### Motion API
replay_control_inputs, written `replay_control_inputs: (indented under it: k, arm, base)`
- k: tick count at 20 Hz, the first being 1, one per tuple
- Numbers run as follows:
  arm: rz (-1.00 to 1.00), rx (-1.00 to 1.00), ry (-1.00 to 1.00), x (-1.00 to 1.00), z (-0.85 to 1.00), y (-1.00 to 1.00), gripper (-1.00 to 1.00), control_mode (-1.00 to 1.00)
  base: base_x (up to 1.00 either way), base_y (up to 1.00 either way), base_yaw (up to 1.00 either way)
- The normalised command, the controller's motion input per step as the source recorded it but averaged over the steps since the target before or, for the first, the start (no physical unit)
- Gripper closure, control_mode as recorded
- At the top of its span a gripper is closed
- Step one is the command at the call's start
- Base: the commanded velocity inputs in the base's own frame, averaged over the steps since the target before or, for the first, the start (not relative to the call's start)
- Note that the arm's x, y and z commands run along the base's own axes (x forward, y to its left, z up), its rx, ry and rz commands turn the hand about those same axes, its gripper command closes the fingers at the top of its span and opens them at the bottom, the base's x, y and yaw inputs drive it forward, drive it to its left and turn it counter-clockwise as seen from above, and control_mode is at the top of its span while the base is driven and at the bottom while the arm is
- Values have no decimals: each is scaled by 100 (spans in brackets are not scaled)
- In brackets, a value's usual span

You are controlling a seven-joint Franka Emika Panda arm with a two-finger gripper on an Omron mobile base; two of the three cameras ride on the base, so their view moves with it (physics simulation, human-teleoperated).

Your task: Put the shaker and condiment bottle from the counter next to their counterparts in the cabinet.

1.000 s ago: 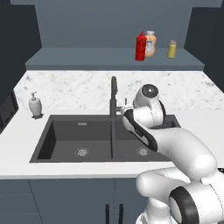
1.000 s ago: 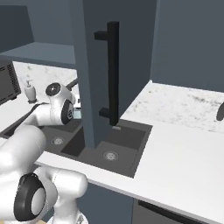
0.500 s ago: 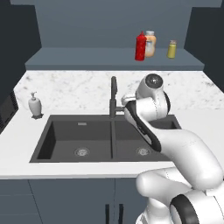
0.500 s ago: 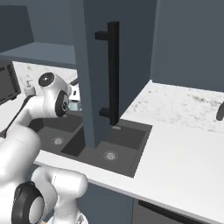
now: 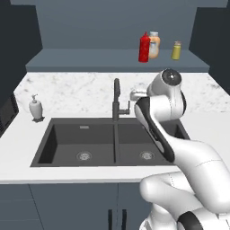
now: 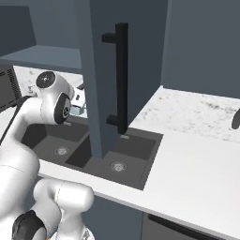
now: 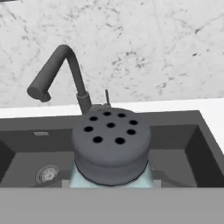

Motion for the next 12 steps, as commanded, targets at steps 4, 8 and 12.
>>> replay_control_inputs:
  k: [4,8,12]
  arm:
    - [-4,1,-12,-18,34,-5,100,-100]
    - [-2,-5,-20,-16,23,-1,100,-100]
    - [-2,-1,-14,-14,27,-1,100,-100]
  base:
    - [0,0,0]
    - [0,0,0]
    - [0,0,0]
